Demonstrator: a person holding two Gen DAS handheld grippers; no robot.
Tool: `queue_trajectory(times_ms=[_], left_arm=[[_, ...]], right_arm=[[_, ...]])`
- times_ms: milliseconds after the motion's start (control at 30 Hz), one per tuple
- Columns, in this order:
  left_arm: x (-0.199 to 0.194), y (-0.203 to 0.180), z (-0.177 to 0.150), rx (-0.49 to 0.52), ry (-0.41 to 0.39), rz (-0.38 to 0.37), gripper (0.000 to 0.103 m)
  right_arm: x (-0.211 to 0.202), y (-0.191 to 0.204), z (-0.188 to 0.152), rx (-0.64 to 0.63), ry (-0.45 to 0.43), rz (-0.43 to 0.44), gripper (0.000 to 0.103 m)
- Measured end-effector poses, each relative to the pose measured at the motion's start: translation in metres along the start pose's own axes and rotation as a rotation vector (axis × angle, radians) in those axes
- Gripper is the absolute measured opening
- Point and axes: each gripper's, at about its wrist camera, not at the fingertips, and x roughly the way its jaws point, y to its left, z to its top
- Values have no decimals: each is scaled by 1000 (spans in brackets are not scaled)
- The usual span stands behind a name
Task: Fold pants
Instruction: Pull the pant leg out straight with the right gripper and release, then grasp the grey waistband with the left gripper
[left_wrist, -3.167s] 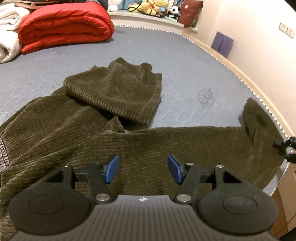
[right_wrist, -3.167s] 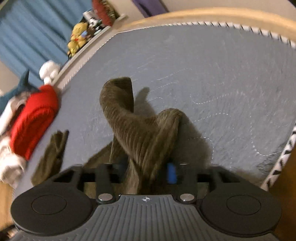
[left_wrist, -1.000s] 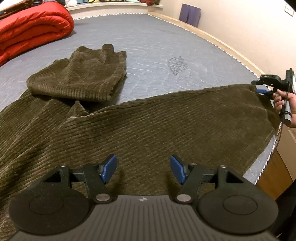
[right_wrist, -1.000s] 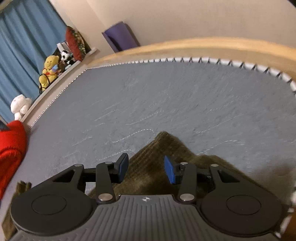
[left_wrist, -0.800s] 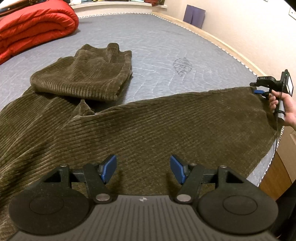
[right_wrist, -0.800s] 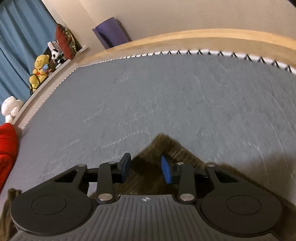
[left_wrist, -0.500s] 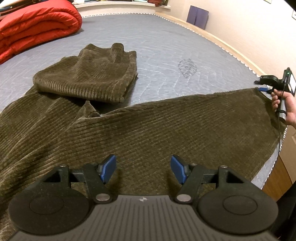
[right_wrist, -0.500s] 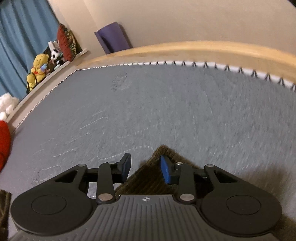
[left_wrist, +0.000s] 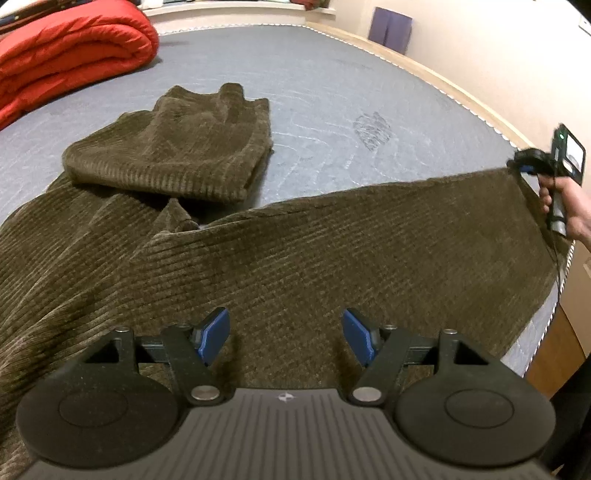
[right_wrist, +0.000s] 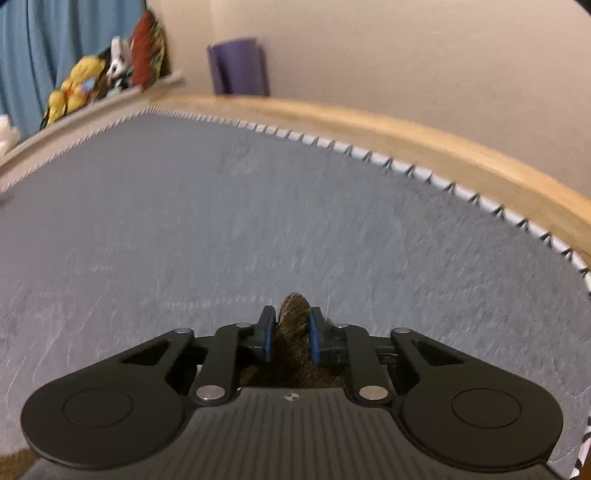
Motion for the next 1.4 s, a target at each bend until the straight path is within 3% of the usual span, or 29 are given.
queue_trajectory(times_ms=[133, 267, 333, 400, 433, 500, 667, 800, 900, 1033, 1100, 1267, 1400], left_arm=[[2, -7, -9, 38, 30, -79, 72], [10, -20, -29, 120, 103, -145, 60], [19, -27, -44, 180, 174, -139, 58], [14, -35, -53, 275, 143, -117, 59], [11, -35, -53, 273, 146, -121, 58], [4, -25, -50, 215, 143, -137, 58], [-36, 17, -28, 83, 10, -69, 60], [-81, 82, -7, -101, -115, 61, 64], [-108, 139, 0, -196, -170, 146, 79], [-104, 218, -7, -351, -109, 332, 81], [-98, 251, -14, -428, -84, 376, 81], [-80, 301, -30, -554, -10, 389, 83], [-67, 327, -47, -669, 32, 291, 83]], right_arm=[[1, 5, -2, -13, -22, -28, 19], [9, 9, -3, -25, 26, -65, 25], [-2, 12, 2, -33, -7, -94, 39], [-16, 15, 6, -16, -47, -105, 46], [-23, 19, 11, -3, -67, -93, 49], [-40, 26, 18, 10, -102, -58, 51], [-90, 56, 28, -11, -189, 55, 54], [-138, 89, 37, -8, -218, 196, 57], [-179, 118, 43, -2, -216, 323, 60], [-225, 156, 36, -5, -147, 493, 62], [-247, 176, 24, -38, -118, 566, 64], [-288, 227, -23, -154, -62, 717, 67], [-299, 271, -59, -279, -60, 762, 68]])
